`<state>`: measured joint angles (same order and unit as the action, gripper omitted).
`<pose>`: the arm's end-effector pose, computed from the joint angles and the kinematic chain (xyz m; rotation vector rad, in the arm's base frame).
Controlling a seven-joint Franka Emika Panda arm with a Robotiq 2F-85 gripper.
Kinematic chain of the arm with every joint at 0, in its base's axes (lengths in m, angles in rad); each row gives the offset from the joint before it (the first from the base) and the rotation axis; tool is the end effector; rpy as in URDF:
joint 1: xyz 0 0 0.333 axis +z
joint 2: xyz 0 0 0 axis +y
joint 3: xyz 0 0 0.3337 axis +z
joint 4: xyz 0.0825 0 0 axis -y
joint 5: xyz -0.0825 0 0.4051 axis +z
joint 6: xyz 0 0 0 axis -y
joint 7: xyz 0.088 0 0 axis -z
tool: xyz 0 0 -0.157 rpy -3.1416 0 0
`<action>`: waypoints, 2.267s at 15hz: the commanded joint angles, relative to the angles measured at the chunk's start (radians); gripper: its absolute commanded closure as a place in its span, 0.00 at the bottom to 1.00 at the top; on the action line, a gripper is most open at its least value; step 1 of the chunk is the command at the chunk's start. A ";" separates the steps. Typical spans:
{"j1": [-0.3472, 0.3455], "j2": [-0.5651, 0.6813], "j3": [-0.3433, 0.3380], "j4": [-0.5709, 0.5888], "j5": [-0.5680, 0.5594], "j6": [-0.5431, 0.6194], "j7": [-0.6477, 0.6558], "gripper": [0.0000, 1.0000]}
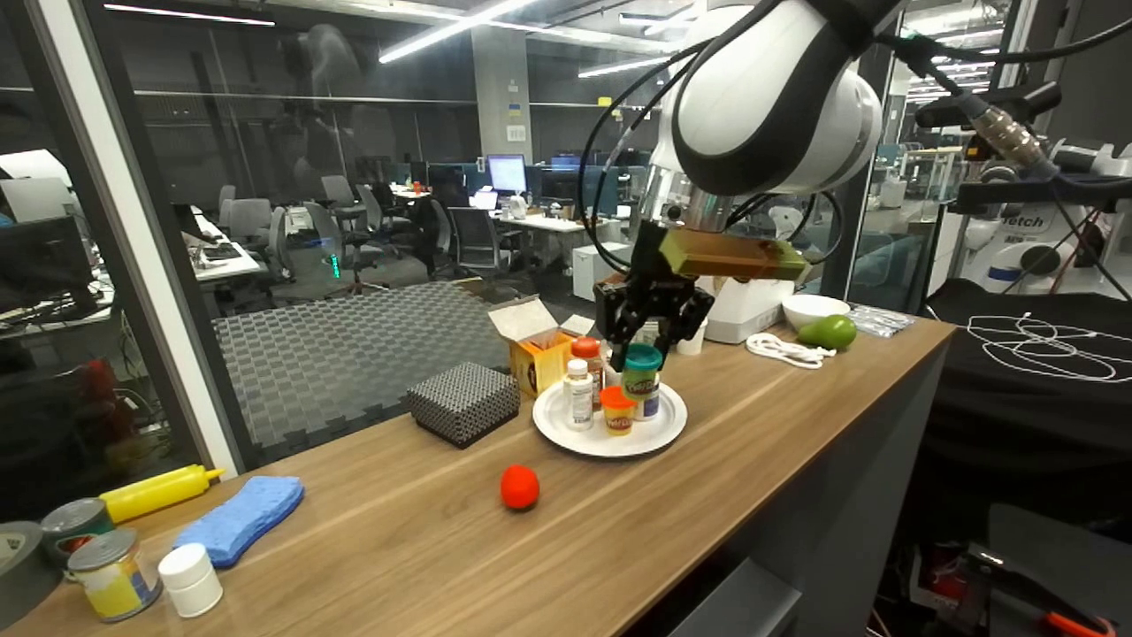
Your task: Put three bottles on the white plate then stack clear cups together then put the rest of the bottles on the white plate
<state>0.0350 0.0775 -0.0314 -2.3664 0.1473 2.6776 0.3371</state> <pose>0.5535 0.0007 0.2695 -2.9289 0.6814 -0.3273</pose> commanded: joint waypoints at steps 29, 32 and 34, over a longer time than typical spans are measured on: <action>-0.176 0.257 0.060 0.167 0.197 0.000 -0.429 0.15; -0.169 0.226 0.059 0.136 0.189 0.012 -0.423 0.00; -0.155 0.190 0.056 0.113 0.177 0.017 -0.406 0.00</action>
<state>-0.1248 0.3351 0.0154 -2.2111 0.3296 2.6861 -0.0739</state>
